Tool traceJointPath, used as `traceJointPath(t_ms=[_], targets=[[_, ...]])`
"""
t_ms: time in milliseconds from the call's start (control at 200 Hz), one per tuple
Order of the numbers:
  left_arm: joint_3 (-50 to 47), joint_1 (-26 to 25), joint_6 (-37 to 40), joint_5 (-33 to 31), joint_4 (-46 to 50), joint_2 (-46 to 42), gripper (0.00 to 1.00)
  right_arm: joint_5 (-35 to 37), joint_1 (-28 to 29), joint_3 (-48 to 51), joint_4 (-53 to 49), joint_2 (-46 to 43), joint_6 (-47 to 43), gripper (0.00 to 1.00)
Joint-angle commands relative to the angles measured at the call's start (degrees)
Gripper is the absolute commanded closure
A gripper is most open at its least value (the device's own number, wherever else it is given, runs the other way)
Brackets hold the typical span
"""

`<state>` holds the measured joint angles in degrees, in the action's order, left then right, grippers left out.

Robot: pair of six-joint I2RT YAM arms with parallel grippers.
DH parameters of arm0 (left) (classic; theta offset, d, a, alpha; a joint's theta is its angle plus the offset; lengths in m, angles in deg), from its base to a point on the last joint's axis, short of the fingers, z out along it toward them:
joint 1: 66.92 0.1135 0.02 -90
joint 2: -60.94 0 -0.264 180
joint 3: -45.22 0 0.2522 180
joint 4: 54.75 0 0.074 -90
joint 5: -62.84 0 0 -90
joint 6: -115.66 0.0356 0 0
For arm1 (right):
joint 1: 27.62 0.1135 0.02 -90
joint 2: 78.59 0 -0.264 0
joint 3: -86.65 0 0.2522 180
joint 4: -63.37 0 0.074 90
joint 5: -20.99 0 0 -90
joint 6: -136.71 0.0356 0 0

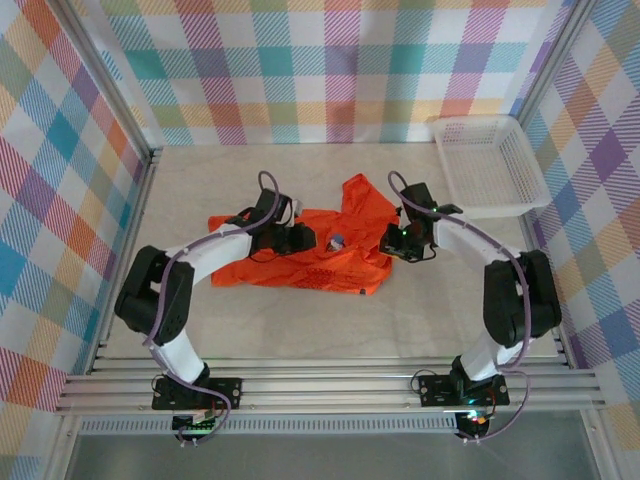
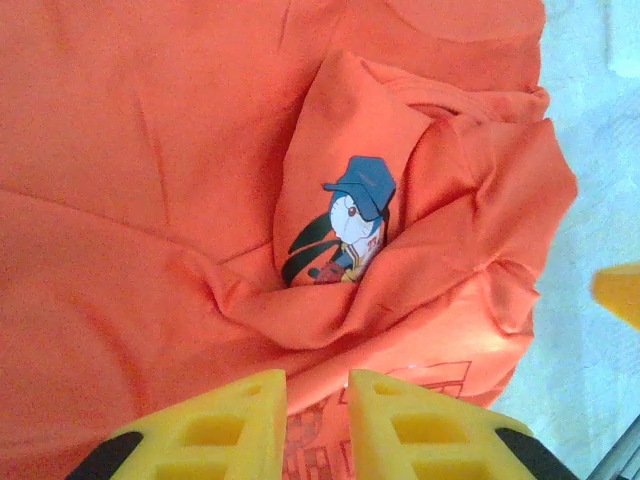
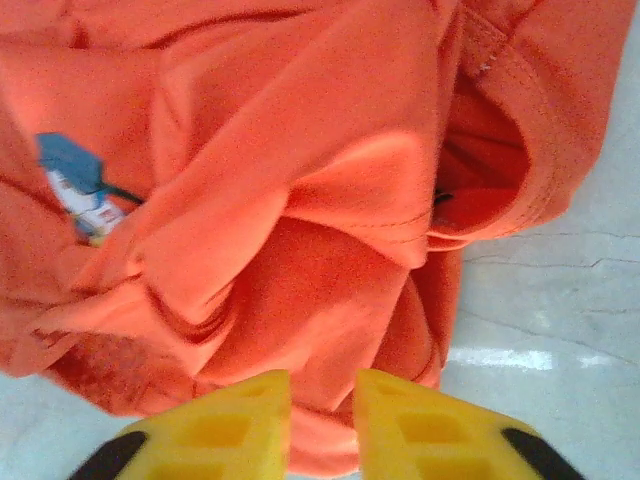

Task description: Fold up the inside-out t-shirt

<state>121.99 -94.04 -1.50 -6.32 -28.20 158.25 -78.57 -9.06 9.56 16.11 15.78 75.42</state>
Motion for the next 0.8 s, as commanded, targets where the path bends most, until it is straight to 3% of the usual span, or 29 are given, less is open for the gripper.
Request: traceJointPath(t_ms=[0, 100, 195, 270, 500, 595, 795], targets=[[-0.15, 1.78, 1.30, -3.35, 7.52, -2.97, 0.74, 2.81, 0.02, -0.75, 2.85, 3.45, 0.30, 0.71], [-1.72, 4.14, 0.56, -5.52, 9.23, -5.41, 0.66, 3.92, -0.09, -2.50, 3.68, 6.48, -0.14, 0.67], [-3.91, 6.83, -0.32, -8.46, 10.34, -7.74, 0.47, 5.51, -0.03, -4.65, 4.05, 8.88, -0.64, 0.65], [-6.07, 9.60, -1.11, -9.94, 10.43, -9.19, 0.40, 6.84, -0.08, -6.56, 3.53, 10.06, -1.19, 0.64], [-9.78, 17.24, -1.41, -11.68, 10.19, -9.59, 0.35, 7.48, -0.03, -9.56, 2.21, 10.63, -2.84, 0.64], [-10.09, 18.73, -1.41, -12.27, 9.80, -8.49, 0.35, 7.48, -0.04, -10.37, 1.60, 11.51, -3.39, 0.70], [-9.94, 20.93, -1.91, -12.81, 7.46, -5.25, 0.35, 6.43, -0.05, -10.90, 1.72, 11.64, -3.14, 1.00]])
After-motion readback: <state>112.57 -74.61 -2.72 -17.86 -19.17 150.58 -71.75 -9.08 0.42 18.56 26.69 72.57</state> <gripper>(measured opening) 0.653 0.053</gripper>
